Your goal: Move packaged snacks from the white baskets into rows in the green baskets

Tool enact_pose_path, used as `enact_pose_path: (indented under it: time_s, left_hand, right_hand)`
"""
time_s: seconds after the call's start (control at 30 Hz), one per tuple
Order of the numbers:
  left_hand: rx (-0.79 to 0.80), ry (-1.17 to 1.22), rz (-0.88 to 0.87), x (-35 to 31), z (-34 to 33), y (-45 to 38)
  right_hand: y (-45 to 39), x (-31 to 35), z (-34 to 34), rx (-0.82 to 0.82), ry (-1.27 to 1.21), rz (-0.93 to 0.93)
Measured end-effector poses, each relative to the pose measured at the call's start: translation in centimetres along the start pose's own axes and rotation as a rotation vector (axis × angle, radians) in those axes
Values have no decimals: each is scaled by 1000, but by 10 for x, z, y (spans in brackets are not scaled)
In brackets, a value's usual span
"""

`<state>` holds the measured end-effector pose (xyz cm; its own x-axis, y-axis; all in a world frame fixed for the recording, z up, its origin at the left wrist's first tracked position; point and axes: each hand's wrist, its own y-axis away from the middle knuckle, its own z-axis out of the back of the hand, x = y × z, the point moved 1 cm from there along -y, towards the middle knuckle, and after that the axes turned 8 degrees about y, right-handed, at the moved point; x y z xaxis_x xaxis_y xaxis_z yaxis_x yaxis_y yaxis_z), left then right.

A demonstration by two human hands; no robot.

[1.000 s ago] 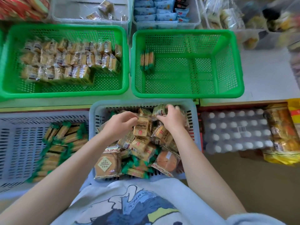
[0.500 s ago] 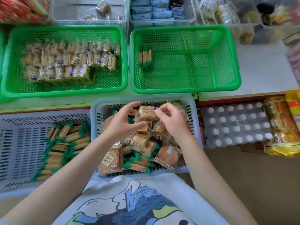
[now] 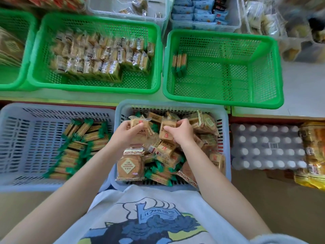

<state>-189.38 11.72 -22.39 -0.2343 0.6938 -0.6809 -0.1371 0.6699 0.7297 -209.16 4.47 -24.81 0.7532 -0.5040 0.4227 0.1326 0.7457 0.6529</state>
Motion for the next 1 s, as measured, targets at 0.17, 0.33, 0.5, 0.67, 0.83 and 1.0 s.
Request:
enact_pose_path:
  time_s: [0.17, 0.33, 0.5, 0.67, 0.83, 1.0]
  left_hand:
    - [37, 88, 8, -4, 9, 0]
    - [137, 171, 84, -26, 7, 1]
    - [279, 126, -43, -52, 11, 12]
    - [279, 160, -123, -68, 45, 10]
    - [298, 105, -152, -91, 86, 3]
    - [302, -99, -195, -127, 114, -8]
  right_hand:
    - [20, 5, 7, -34, -208, 20]
    - [51, 27, 22, 99, -447, 173]
    - [65, 70, 12, 152, -450, 274]
    - [69, 100, -20, 258, -503, 328]
    - [70, 127, -32, 285, -454, 324]
    - [62, 156, -19, 505, -423, 439]
